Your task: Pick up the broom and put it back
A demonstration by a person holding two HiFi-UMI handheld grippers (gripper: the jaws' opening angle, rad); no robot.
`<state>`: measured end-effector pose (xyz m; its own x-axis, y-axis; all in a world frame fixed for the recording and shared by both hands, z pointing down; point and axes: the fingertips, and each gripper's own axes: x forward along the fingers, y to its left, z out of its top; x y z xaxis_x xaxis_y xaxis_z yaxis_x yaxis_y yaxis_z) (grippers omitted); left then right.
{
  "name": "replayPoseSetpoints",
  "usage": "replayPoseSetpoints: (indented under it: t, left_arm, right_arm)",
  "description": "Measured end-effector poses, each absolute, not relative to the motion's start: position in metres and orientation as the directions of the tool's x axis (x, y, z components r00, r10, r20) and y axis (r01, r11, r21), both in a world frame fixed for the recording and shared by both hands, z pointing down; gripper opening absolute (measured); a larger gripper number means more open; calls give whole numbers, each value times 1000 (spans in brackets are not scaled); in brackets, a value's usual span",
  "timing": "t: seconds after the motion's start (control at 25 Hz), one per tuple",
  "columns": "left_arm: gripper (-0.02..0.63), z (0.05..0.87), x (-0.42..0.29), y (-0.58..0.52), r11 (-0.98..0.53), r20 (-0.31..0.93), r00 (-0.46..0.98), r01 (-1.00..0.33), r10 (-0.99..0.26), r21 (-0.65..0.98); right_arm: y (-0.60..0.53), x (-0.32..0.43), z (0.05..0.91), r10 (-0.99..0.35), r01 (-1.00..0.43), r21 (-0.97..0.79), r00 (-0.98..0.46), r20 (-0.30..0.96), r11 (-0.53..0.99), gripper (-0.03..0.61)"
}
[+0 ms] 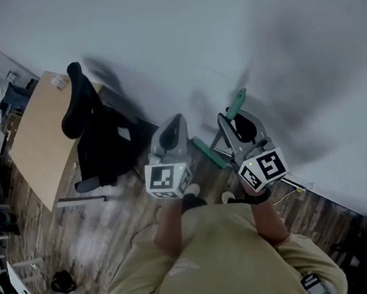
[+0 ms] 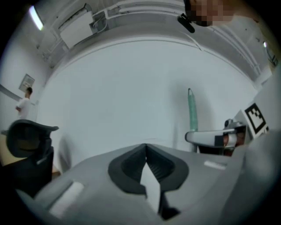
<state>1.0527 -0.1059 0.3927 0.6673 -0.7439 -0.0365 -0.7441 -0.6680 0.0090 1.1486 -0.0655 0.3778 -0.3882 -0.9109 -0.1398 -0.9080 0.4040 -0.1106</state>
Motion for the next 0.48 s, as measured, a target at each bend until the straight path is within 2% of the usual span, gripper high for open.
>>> replayPoseSetpoints:
  t: [0.24, 0.48]
  left_arm:
    - [2, 398, 966, -47, -399, -16, 399, -917, -917, -6]
    - [2, 387, 853, 15, -173, -48, 173, -985, -984, -3]
  right_arm:
    - [-55, 1070, 390, -764, -758, -92, -640, -86, 646, 98]
    - [-26, 949, 376, -590, -588, -53, -801, -99, 807, 95]
